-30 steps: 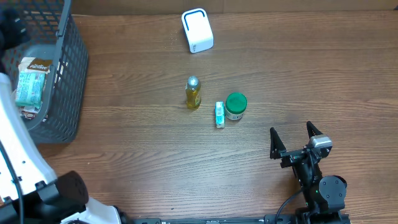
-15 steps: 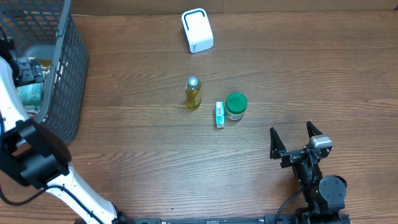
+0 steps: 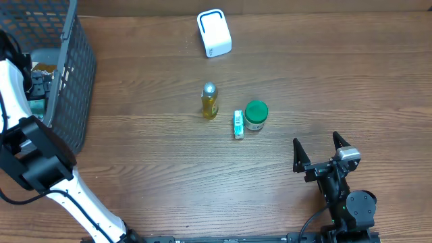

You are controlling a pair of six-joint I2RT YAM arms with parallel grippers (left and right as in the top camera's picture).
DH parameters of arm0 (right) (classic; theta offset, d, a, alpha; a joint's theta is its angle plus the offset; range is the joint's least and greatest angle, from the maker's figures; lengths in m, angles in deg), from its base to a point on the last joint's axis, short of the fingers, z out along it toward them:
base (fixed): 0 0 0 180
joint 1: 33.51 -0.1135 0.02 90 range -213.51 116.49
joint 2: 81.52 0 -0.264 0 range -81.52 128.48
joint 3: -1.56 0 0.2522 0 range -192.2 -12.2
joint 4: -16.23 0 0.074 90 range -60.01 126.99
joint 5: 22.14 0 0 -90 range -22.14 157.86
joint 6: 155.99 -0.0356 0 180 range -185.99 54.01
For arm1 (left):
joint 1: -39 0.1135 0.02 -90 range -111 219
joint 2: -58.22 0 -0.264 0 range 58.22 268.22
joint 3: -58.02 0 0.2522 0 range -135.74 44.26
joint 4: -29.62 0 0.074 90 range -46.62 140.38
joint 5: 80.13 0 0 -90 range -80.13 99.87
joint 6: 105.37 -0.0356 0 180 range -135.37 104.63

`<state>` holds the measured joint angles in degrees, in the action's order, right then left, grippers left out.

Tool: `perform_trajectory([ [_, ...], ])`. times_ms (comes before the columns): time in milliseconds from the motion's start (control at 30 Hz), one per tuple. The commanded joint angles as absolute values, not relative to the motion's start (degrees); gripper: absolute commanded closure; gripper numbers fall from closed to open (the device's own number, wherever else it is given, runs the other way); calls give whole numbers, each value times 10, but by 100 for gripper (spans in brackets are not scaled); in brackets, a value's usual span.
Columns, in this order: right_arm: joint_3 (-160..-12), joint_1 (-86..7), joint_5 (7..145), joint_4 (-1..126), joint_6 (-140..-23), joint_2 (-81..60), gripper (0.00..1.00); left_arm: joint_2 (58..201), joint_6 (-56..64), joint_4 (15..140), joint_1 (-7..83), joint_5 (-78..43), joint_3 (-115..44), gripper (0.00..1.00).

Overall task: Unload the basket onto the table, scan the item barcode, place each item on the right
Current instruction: 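Reach the left gripper into the grey basket and grasp the packs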

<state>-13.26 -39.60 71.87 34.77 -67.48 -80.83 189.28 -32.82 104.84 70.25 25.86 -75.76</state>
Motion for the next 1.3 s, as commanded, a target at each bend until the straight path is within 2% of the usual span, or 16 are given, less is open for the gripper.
perform_trajectory([
  [0, -126, -399, 711, 346, -674, -814, 0, 1919, -362, 1045, 705, 268, -760, 1],
  [600, -126, -399, 711, 346, -674, -814, 0, 1930, -373, 1001, 706, 253, -748, 1],
  [1000, -126, -399, 711, 346, -674, -814, 0, 1930, -377, 914, 715, 270, -619, 0],
  [1067, -126, -399, 711, 346, -674, -814, 0, 1930, -377, 909, 720, 270, -608, 12],
  [1133, -126, -399, 711, 346, -674, -814, 0, 1930, -377, 909, 723, 270, -607, 40],
  [1200, -126, -399, 711, 346, -674, -814, 0, 1927, -377, 910, 725, 270, -608, 63],
  [1267, -126, -399, 711, 346, -674, -814, 0, 1925, -374, 914, 725, 270, -614, 72],
])
